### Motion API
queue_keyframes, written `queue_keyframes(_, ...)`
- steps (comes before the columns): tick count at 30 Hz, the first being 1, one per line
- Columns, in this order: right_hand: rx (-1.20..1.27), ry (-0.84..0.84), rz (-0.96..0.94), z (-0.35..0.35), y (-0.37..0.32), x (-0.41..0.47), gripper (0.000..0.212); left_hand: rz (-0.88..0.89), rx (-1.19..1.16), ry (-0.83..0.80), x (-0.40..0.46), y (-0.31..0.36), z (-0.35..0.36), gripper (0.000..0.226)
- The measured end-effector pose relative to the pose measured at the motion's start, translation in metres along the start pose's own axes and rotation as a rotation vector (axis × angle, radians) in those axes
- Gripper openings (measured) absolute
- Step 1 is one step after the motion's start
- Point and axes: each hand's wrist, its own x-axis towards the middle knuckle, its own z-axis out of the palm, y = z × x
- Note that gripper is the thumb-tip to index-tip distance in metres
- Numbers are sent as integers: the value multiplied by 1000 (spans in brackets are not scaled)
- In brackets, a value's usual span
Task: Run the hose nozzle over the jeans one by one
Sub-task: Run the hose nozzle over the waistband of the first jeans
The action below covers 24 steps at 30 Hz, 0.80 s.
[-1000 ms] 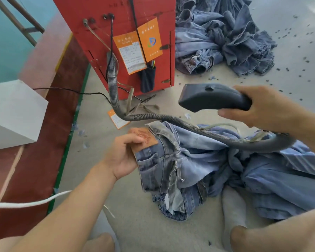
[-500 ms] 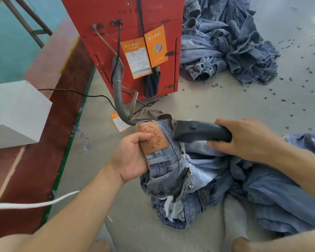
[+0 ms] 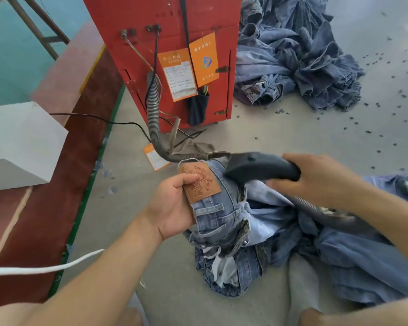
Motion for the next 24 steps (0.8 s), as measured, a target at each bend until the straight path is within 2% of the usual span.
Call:
queue_keyframes(2, -38, 82, 139, -1, 7, 13, 24, 9, -24, -2, 0, 0, 0, 44)
queue_keyframes(4, -4, 143, 197, -11, 16, 17, 27, 35, -57, 19, -1, 2, 0, 44)
queue_keyframes(6, 113, 131, 158, -24, 22, 7, 29, 26, -23, 29, 0, 0, 2, 38)
queue_keyframes(9, 154, 27, 39, -27, 16, -12, 23, -101, 186, 121, 2, -13, 8, 15)
queue_keyframes(12, 113, -54, -40, -20, 9, -22, 19, -209, 187, 205, 5, -23, 9, 23)
queue_keyframes(18, 74, -183, -84, -20, 14, -31, 17, -71, -51, 120, 8, -10, 13, 37)
queue_keyframes(22, 50, -196, -49, -19, 13, -32, 21, -68, -96, 96, 5, -13, 16, 39)
queue_keyframes(24, 21, -110, 17, -15, 12, -23, 24, -59, -103, 82, 4, -11, 17, 44)
